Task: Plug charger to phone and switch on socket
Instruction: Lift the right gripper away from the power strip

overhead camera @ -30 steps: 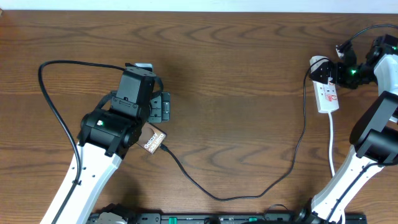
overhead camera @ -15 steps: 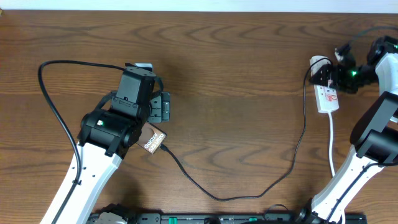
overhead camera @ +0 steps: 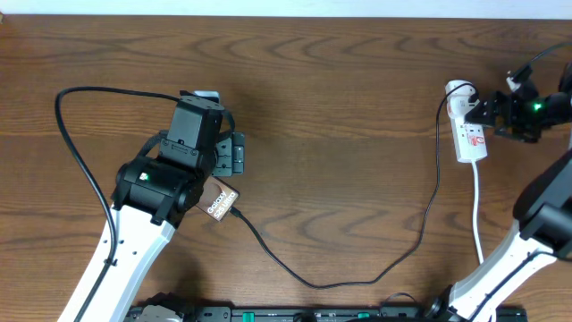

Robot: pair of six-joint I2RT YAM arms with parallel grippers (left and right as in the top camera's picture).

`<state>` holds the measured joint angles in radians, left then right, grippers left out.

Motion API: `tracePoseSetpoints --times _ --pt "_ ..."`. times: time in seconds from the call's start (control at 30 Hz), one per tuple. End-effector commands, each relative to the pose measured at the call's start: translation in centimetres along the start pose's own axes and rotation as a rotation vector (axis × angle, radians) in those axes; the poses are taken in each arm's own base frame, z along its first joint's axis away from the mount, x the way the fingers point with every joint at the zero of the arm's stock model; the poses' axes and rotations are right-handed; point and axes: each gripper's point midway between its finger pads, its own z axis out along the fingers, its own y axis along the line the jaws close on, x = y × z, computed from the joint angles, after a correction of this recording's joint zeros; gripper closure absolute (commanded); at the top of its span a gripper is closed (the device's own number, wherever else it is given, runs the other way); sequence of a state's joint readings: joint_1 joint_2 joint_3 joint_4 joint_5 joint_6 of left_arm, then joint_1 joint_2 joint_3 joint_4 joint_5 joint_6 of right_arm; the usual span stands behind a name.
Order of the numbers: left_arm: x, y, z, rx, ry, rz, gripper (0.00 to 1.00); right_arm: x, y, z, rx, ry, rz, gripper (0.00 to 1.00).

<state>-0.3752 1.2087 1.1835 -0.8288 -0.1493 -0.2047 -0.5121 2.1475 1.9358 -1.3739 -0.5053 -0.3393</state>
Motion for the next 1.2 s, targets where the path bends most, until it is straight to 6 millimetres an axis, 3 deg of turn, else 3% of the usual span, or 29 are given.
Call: tracePoseSetpoints --times 0.0,0.27,0.43,0.53,1.17 --pt "-0.6 0.2 -0.4 -0.011 -0.018 0.007 0.09 0.0 1.1 -5.0 0.153 -0.08 0.05 0.01" --pt "-0.6 0.2 -0.4 -0.011 -0.018 0.007 0.09 2.7 6.4 -12.0 0.238 -0.203 0.031 0.01" --pt "-0.6 0.2 -0.4 -0.011 -0.018 0.007 0.08 4.1 9.9 -14.9 0.243 -0.286 -0.037 0.01" --pt "-0.6 0.2 -0.4 -0.011 -0.018 0.007 0.09 4.6 11.0 -16.0 0.249 -0.325 -0.062 0.01" --pt "-0.6 0.2 -0.4 -0.011 -0.018 0.007 0.09 4.9 11.4 -16.7 0.253 -0.346 -0.071 0.01"
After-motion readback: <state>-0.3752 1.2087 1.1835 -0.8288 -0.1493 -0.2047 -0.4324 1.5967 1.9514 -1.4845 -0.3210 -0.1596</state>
